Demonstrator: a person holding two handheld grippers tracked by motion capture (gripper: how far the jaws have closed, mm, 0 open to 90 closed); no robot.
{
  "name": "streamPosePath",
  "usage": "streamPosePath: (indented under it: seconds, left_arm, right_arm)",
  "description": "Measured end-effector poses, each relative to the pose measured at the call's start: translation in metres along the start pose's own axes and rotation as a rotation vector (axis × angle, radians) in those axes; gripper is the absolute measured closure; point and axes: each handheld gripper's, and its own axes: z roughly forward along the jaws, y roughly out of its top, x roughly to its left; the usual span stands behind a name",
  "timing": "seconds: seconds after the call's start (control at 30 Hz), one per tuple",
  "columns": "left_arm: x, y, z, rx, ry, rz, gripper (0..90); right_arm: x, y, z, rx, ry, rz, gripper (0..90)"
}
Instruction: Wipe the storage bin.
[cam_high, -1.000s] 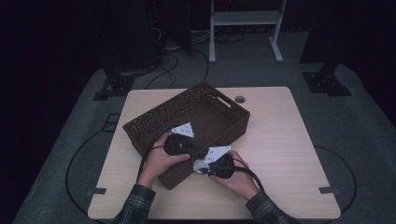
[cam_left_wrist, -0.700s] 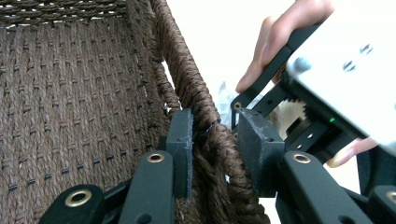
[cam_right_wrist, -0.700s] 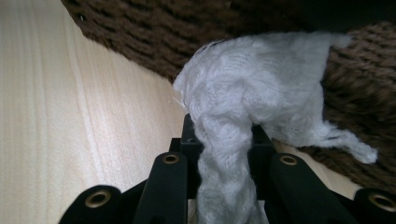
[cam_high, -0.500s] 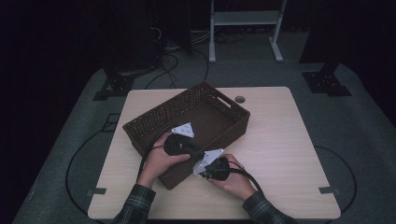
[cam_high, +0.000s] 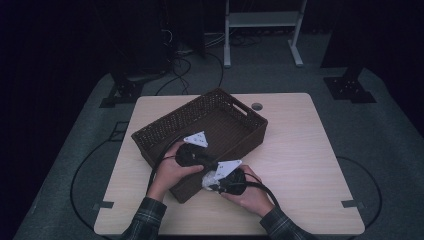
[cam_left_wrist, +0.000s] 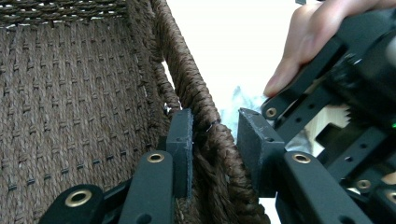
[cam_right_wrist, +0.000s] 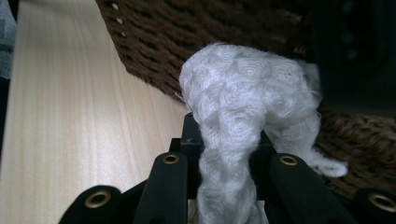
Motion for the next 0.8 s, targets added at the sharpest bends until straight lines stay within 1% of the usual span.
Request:
streamPosePath:
  seconds: [0.03,0.2,0.37,0.4,0.43,0.5,0.57,0.67,0.8]
  left_arm:
    - [0.0,0.0,0.0,0.0,0.0,0.0,66.3]
    - [0.0,0.0,0.0,-0.001,-0.001,-0.003,66.3]
    - [0.0,0.0,0.0,-0.003,-0.003,-0.005,66.3]
    - [0.0,0.0,0.0,-0.002,-0.003,-0.005,66.3]
    - [0.0,0.0,0.0,-0.001,-0.003,-0.004,66.3]
    - [0.0,0.0,0.0,0.0,-0.001,-0.002,66.3]
    - [0.0,0.0,0.0,-0.001,-0.001,-0.002,66.3]
    - [0.0,0.0,0.0,-0.001,0.001,-0.002,66.3]
    - [-0.001,0.0,0.001,-0.004,0.0,-0.007,66.3]
  right_arm:
    - [0.0,0.001,-0.002,-0.006,-0.005,-0.002,74.4]
    - [0.002,0.009,-0.014,-0.059,-0.002,-0.007,74.5]
    - [0.008,0.018,-0.023,-0.095,-0.006,-0.034,74.5]
    - [0.009,0.02,-0.024,-0.095,-0.008,-0.034,74.5]
    - [0.009,0.02,-0.024,-0.092,-0.013,-0.046,74.5]
    - [0.009,0.02,-0.022,-0.084,-0.016,-0.046,74.5]
    - [0.008,0.018,-0.018,-0.078,-0.02,-0.041,74.6]
    - [0.006,0.014,-0.012,-0.053,-0.026,-0.04,74.5]
    - [0.004,0.007,-0.002,-0.028,-0.023,-0.031,74.5]
